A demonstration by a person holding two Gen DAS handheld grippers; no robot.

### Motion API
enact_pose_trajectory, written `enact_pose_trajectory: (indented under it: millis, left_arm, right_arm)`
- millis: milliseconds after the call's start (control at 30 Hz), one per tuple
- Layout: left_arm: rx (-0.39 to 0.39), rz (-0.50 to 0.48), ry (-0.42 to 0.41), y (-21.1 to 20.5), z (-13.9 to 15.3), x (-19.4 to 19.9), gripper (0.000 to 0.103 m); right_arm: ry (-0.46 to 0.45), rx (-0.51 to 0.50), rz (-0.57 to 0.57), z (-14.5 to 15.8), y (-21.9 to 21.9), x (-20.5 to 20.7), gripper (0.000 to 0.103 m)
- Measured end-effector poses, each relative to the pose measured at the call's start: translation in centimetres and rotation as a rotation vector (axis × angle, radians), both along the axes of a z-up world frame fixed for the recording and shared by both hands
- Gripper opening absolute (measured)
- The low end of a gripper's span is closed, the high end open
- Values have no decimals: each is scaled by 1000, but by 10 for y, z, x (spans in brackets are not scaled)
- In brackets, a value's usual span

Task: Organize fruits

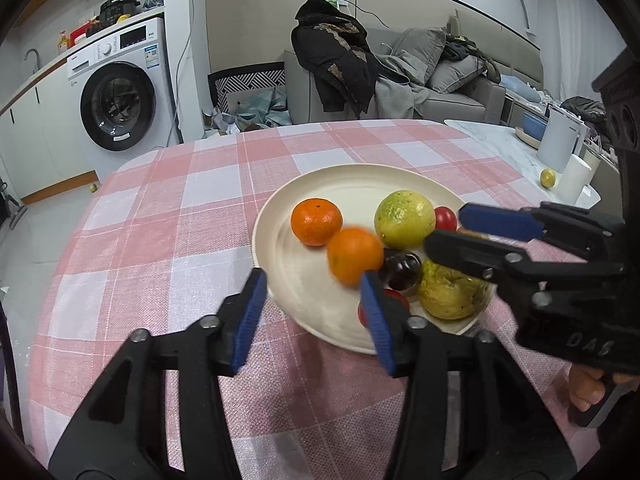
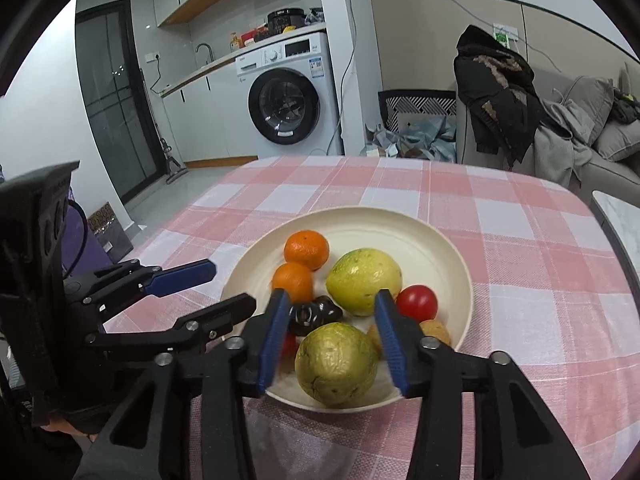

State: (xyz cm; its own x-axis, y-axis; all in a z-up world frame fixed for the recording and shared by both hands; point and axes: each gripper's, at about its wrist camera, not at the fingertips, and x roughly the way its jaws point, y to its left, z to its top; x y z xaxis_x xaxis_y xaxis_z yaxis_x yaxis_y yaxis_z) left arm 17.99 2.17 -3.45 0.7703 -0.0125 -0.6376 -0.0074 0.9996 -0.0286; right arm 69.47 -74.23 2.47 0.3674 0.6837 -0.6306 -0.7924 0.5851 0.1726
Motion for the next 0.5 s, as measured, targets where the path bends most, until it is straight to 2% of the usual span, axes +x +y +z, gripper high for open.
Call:
enact_pose_trajectory:
  millis: [67,100,133,167,233,267,333,400,500]
  left_arm:
    - [-16,-2,-22,3,4,-7,59]
    - [-18,-2,-32,5,6,-11,66]
    - [-19,2,-46,6,9,-16,75]
    - [-19,8,-65,7,12,-22,79]
    - [-26,14,-103,8,20,-33,84]
    - [-30,10,-118,8,24,-39,85]
    - [-24,4,-150,6,29,-51,100]
    - [-2,13,-183,3,31,-62,103]
    - [2,21,-190,1,33,-73,103]
  right_arm:
    - [-12,0,-10,4,-6,0,55]
    - [-14,0,-15,6,-9,0,60]
    - [-15,7,-14,7,-12,-1,75]
    - [-16,18,-13,8,-16,-1,87]
    - [-24,44,-17,11,-26,-3,93]
    - [-29,49,-20,13,-29,-3,100]
    - [-39,73,-19,16,-38,-5,103]
    - [-41,93,-7,17,-46,-7,103]
    - [-47,108,-7,18,-55,-10,103]
